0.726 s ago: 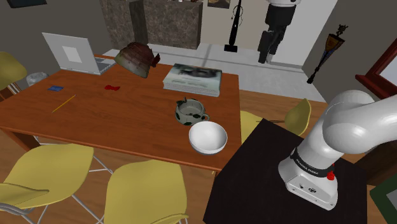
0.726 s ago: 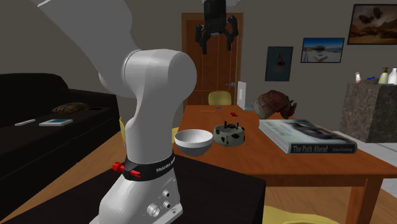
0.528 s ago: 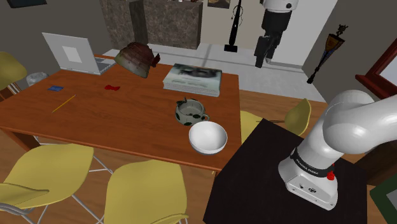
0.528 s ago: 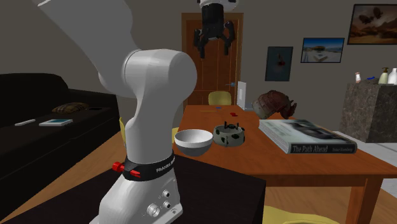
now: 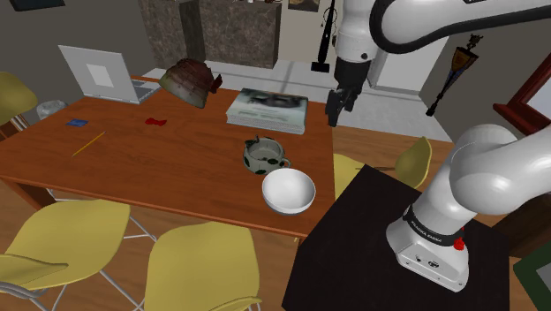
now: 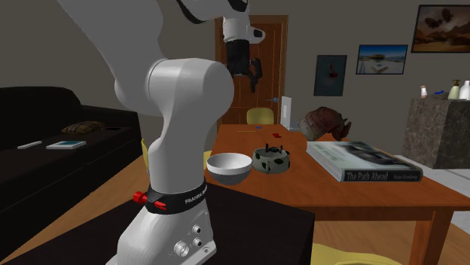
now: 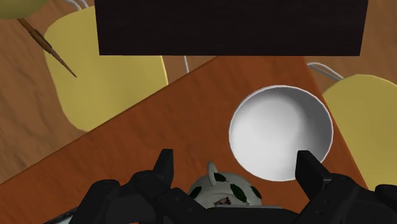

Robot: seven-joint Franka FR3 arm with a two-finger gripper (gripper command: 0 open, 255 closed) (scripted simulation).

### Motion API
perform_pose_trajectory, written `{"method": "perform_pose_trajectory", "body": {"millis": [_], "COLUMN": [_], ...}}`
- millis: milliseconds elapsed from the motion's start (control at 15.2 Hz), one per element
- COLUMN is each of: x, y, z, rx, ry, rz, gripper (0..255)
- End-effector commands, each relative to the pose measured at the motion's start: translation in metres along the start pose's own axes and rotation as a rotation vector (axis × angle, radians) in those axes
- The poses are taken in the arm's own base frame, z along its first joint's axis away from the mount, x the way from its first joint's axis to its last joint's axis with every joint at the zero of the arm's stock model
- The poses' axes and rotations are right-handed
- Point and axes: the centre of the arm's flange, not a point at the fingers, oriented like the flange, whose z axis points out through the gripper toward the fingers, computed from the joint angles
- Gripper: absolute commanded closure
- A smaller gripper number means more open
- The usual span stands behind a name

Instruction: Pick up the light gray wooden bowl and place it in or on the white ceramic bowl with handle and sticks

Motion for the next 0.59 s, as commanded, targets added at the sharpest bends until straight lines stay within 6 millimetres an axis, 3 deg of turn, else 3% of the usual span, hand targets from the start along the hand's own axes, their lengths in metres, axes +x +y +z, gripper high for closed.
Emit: {"method": "perform_pose_trajectory", "body": {"millis": [0, 528], "x": [0.006, 0.029], "y": [-0.018, -0.086], "z": [0.018, 0.096], "rx": [-0.002, -0.011], "ry": [0.005, 0.017], "rz": [-0.003, -0.015], "gripper": [0, 0]}}
